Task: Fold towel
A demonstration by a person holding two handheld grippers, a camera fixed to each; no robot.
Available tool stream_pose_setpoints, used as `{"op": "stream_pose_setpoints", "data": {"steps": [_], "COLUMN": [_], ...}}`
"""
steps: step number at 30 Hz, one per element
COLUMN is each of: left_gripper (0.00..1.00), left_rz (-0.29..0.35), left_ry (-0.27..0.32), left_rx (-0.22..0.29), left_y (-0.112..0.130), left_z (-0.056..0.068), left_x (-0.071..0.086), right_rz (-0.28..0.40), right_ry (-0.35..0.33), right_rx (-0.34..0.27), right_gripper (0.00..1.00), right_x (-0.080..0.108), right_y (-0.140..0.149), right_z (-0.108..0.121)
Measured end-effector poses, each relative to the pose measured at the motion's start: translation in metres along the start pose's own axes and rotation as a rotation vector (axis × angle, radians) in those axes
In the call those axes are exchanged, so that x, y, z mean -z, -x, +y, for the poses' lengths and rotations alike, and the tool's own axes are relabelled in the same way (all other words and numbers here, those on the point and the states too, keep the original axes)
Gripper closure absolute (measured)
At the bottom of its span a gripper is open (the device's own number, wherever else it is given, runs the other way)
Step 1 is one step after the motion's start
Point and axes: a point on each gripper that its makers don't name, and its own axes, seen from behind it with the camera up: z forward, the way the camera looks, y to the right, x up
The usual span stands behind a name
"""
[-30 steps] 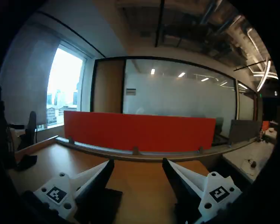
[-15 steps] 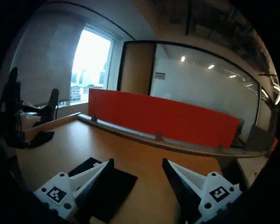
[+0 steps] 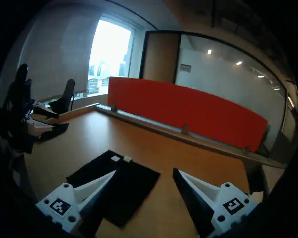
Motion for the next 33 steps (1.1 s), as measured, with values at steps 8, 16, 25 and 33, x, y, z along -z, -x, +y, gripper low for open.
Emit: {"op": "stream_pose_setpoints", "data": {"steps": [8, 16, 25, 33], "left_gripper": [0.06, 0.06, 0.06, 0.06], "left_rz": [-0.064, -0.146, -0.242, -0.317], "left_ry": [0.037, 0.076, 0.122, 0.163], "left_rx": [-0.007, -0.029, -0.05, -0.072], "left_y": [0.04, 0.086, 0.137, 0.175], "left_z": [0.016, 0.028, 0.042, 0.052], "left_x": [-0.01, -0.024, -0.041, -0.056], "right_rz": [-0.059, -0.133, -0.219, -0.288], "right_ry": [-0.037, -0.076, -0.118, -0.157], "right_rx": [0.011, 0.031, 0.035, 0.056], "right_gripper": [0.0, 0.0, 0.0, 0.0], "right_x": [-0.011, -0.023, -0.038, -0.049], "right_y": [0.038, 0.083, 0.133, 0.174], "right_z": [-0.014, -0.028, -0.044, -0.056]}}
